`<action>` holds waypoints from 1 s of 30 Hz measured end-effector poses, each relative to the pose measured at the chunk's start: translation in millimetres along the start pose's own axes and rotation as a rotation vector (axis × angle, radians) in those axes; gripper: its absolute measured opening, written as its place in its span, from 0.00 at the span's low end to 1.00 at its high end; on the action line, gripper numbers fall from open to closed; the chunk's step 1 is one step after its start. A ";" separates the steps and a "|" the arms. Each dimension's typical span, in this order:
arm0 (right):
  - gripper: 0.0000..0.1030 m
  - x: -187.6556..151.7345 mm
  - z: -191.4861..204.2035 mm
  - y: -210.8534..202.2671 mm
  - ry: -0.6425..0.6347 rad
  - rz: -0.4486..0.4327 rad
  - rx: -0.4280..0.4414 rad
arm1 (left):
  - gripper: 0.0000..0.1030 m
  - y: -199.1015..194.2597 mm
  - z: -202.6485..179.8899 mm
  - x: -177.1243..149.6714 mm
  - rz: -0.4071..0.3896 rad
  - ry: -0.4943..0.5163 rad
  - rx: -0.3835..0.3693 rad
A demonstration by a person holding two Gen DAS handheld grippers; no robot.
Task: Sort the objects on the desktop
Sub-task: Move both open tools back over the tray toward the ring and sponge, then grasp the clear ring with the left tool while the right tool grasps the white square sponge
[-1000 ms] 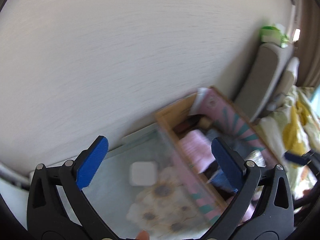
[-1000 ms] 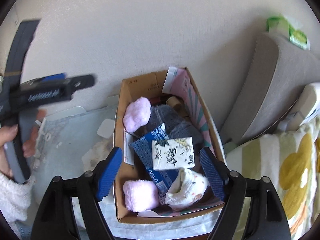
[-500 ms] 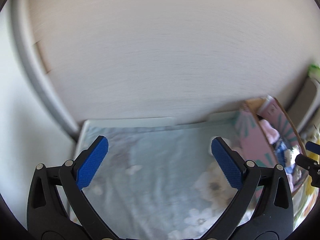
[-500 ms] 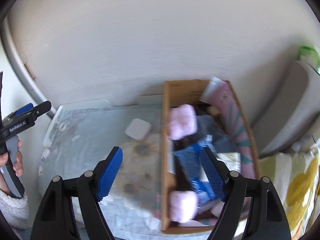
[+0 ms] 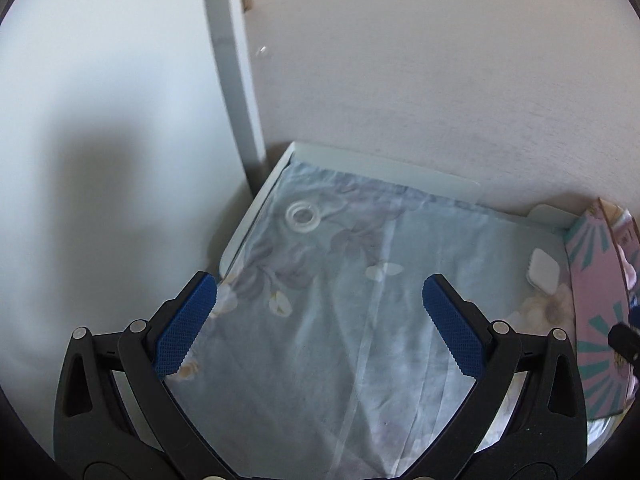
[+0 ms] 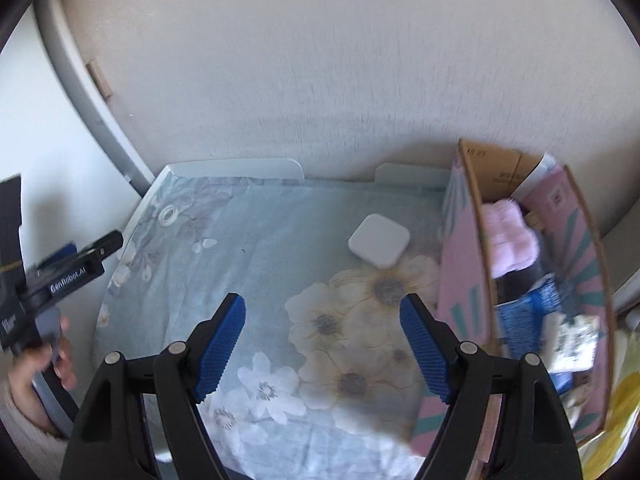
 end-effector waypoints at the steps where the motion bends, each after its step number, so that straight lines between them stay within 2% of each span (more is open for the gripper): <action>1: 0.74 0.0 -0.1 7.1 0.020 0.006 -0.006 | 1.00 5.8 1.7 -0.4 0.005 -0.021 0.008; 3: 0.74 -0.8 0.1 22.5 0.059 0.017 -0.027 | 1.00 18.4 4.9 0.0 0.002 -0.069 0.045; 7: 0.74 2.1 -5.6 62.6 0.134 0.037 -0.086 | 1.00 64.1 2.4 12.7 0.015 -0.165 0.176; 12: 0.74 20.4 -9.1 103.9 0.127 0.055 -0.142 | 1.00 123.7 -15.2 34.9 0.115 -0.142 0.247; 17: 0.74 33.4 -14.2 121.3 0.133 0.046 -0.207 | 1.00 160.7 -22.5 47.1 0.144 -0.108 0.254; 20: 0.74 38.0 -18.3 130.5 0.141 0.051 -0.273 | 0.98 173.0 -20.6 50.7 0.147 -0.119 0.218; 30: 0.74 45.3 -42.0 150.1 0.241 0.031 -0.276 | 0.83 180.8 -15.5 49.8 0.152 -0.167 0.097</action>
Point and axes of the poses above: each gripper's, at about its wrist camera, not at the fingertips, and y roughly the way its jaws point, z to its left, x to its top, the point moved 2 cm from there along y, roughly the way its jaws point, and after that the axes turned 4 degrees about z, right-handed, at the moved point
